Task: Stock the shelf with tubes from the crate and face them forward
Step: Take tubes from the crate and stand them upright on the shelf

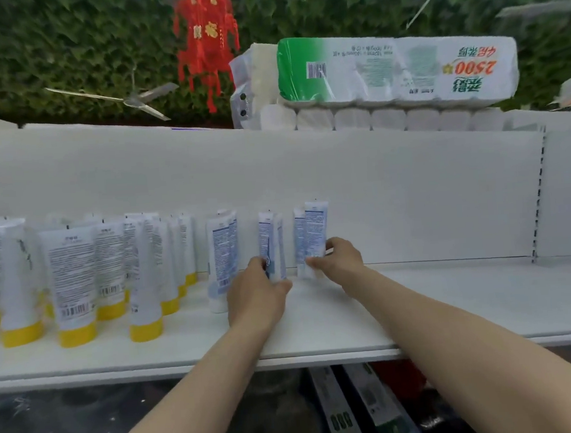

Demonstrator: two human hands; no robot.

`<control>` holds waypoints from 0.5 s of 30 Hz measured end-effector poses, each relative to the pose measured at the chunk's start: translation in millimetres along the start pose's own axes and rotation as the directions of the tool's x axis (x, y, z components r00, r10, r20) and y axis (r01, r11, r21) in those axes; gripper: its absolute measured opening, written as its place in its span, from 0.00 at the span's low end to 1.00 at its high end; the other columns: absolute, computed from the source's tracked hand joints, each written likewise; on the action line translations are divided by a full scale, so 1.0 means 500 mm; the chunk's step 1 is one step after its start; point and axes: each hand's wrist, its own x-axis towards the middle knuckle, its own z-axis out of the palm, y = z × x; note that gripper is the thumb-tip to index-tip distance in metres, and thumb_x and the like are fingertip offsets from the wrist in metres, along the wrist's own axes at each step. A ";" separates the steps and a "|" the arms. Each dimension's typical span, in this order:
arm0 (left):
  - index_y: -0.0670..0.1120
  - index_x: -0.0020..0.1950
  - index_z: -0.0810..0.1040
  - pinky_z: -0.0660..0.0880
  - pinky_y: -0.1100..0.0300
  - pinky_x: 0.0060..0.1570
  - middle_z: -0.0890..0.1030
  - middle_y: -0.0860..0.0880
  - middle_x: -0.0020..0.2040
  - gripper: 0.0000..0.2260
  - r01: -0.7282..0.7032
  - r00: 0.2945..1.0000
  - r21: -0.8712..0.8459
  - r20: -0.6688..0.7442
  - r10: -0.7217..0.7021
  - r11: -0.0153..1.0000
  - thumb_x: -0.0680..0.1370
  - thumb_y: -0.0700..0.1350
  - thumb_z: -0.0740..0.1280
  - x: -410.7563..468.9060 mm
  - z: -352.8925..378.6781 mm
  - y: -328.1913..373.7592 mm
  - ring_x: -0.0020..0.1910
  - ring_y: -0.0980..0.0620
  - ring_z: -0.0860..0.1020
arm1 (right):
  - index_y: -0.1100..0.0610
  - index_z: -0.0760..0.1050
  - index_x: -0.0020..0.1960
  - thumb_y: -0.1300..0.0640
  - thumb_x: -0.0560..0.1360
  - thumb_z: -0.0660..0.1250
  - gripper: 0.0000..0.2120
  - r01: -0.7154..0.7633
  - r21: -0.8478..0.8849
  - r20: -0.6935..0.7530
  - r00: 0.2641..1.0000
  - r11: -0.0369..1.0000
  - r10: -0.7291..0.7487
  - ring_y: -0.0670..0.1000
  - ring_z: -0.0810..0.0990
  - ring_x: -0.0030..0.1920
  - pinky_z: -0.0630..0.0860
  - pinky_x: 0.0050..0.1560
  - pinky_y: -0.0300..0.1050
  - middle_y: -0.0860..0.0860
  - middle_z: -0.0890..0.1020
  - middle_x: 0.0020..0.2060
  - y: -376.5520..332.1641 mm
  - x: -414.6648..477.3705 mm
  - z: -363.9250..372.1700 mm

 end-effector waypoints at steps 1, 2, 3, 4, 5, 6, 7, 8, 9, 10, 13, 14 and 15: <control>0.49 0.62 0.73 0.71 0.60 0.46 0.80 0.51 0.56 0.17 -0.001 1.000 0.002 -0.002 0.001 1.000 0.75 0.51 0.71 -0.001 -0.001 0.001 0.52 0.49 0.78 | 0.54 0.74 0.59 0.51 0.72 0.74 0.19 -0.002 -0.013 0.017 1.000 1.000 0.003 0.53 0.79 0.51 0.74 0.49 0.45 0.52 0.81 0.54 0.003 0.002 0.004; 0.49 0.63 0.74 0.72 0.60 0.46 0.80 0.51 0.56 0.18 -0.004 1.000 0.001 -0.004 0.004 1.000 0.76 0.50 0.71 -0.001 0.000 0.001 0.53 0.49 0.78 | 0.54 0.74 0.60 0.51 0.72 0.74 0.20 -0.001 -0.024 0.034 0.999 1.000 0.002 0.52 0.79 0.51 0.73 0.48 0.43 0.52 0.81 0.54 0.006 0.004 0.008; 0.49 0.63 0.74 0.71 0.60 0.47 0.80 0.50 0.57 0.18 -0.006 1.000 -0.002 -0.007 0.006 1.000 0.76 0.50 0.70 0.000 -0.001 0.001 0.53 0.49 0.78 | 0.55 0.74 0.61 0.51 0.72 0.74 0.20 0.002 -0.036 0.048 0.999 0.999 -0.001 0.52 0.78 0.50 0.72 0.48 0.43 0.52 0.80 0.55 0.010 0.007 0.011; 0.49 0.64 0.74 0.71 0.61 0.47 0.80 0.50 0.57 0.18 -0.006 1.000 -0.007 -0.009 0.006 1.000 0.76 0.50 0.70 0.000 -0.001 0.001 0.54 0.49 0.78 | 0.55 0.73 0.61 0.51 0.72 0.75 0.21 0.010 -0.047 0.058 0.998 0.999 -0.007 0.52 0.78 0.51 0.72 0.48 0.42 0.52 0.80 0.55 0.012 0.008 0.013; 0.49 0.64 0.74 0.71 0.61 0.47 0.80 0.50 0.57 0.18 -0.004 1.000 -0.011 -0.012 0.003 1.000 0.76 0.50 0.71 0.002 -0.001 0.002 0.54 0.49 0.78 | 0.55 0.73 0.62 0.51 0.72 0.75 0.22 0.019 -0.053 0.064 0.998 0.998 -0.015 0.52 0.78 0.51 0.72 0.49 0.43 0.52 0.80 0.55 0.012 0.009 0.013; 0.49 0.64 0.74 0.71 0.61 0.47 0.80 0.50 0.56 0.18 0.000 1.000 -0.013 -0.014 0.000 1.000 0.76 0.49 0.71 0.003 -0.001 0.001 0.53 0.49 0.78 | 0.55 0.74 0.62 0.51 0.72 0.75 0.22 0.025 -0.051 0.070 0.997 0.998 -0.022 0.52 0.78 0.53 0.73 0.51 0.44 0.52 0.80 0.56 0.013 0.010 0.013; 0.49 0.63 0.74 0.71 0.60 0.47 0.80 0.49 0.56 0.18 0.004 1.000 -0.013 -0.015 -0.005 1.000 0.75 0.49 0.71 0.004 0.000 0.001 0.53 0.49 0.78 | 0.55 0.74 0.61 0.51 0.71 0.75 0.21 0.028 -0.042 0.076 0.997 0.999 -0.025 0.52 0.79 0.53 0.74 0.52 0.45 0.52 0.80 0.56 0.014 0.010 0.013; 0.49 0.63 0.75 0.72 0.60 0.47 0.81 0.49 0.56 0.18 0.009 1.000 -0.012 -0.016 -0.010 1.000 0.75 0.49 0.71 0.005 0.001 -0.001 0.52 0.49 0.78 | 0.55 0.74 0.61 0.51 0.71 0.75 0.21 0.031 -0.036 0.084 0.996 0.999 -0.027 0.52 0.79 0.54 0.74 0.52 0.45 0.52 0.80 0.56 0.015 0.009 0.013; 0.49 0.63 0.75 0.72 0.60 0.47 0.81 0.49 0.55 0.18 0.013 1.000 -0.011 -0.016 -0.013 1.000 0.75 0.50 0.71 0.005 0.002 -0.002 0.52 0.49 0.78 | 0.55 0.74 0.61 0.52 0.71 0.75 0.21 0.033 -0.035 0.092 0.995 0.999 -0.030 0.52 0.79 0.53 0.74 0.51 0.44 0.52 0.80 0.55 0.017 0.007 0.013; 0.49 0.63 0.75 0.71 0.61 0.46 0.81 0.50 0.56 0.18 0.014 1.000 -0.008 -0.017 -0.014 1.000 0.75 0.50 0.71 0.006 0.003 -0.003 0.52 0.49 0.78 | 0.55 0.74 0.61 0.52 0.71 0.75 0.21 0.036 -0.037 0.099 0.995 0.999 -0.033 0.52 0.78 0.53 0.73 0.50 0.44 0.52 0.80 0.55 0.018 0.006 0.012; 0.50 0.63 0.75 0.70 0.62 0.45 0.81 0.51 0.56 0.19 0.012 1.000 0.013 -0.028 -0.012 1.000 0.74 0.50 0.71 0.007 0.004 -0.003 0.51 0.51 0.78 | 0.56 0.73 0.61 0.52 0.71 0.75 0.21 0.042 -0.036 0.105 0.994 0.998 -0.038 0.51 0.76 0.51 0.71 0.48 0.42 0.52 0.79 0.54 0.019 0.004 0.009; 0.50 0.63 0.74 0.70 0.62 0.45 0.81 0.51 0.55 0.19 0.012 1.000 0.019 -0.029 -0.011 1.000 0.74 0.50 0.71 0.008 0.004 -0.003 0.50 0.51 0.77 | 0.56 0.73 0.60 0.52 0.71 0.75 0.21 0.040 -0.035 0.108 0.994 0.999 -0.036 0.51 0.76 0.51 0.70 0.48 0.42 0.51 0.78 0.53 0.019 0.004 0.008; 0.50 0.63 0.74 0.70 0.61 0.45 0.81 0.51 0.55 0.19 0.013 1.000 0.024 -0.028 -0.012 1.000 0.74 0.51 0.72 0.008 0.005 -0.003 0.49 0.52 0.76 | 0.56 0.73 0.60 0.52 0.71 0.76 0.21 0.034 -0.036 0.114 0.993 0.999 -0.030 0.51 0.76 0.51 0.70 0.49 0.42 0.51 0.78 0.52 0.020 0.003 0.008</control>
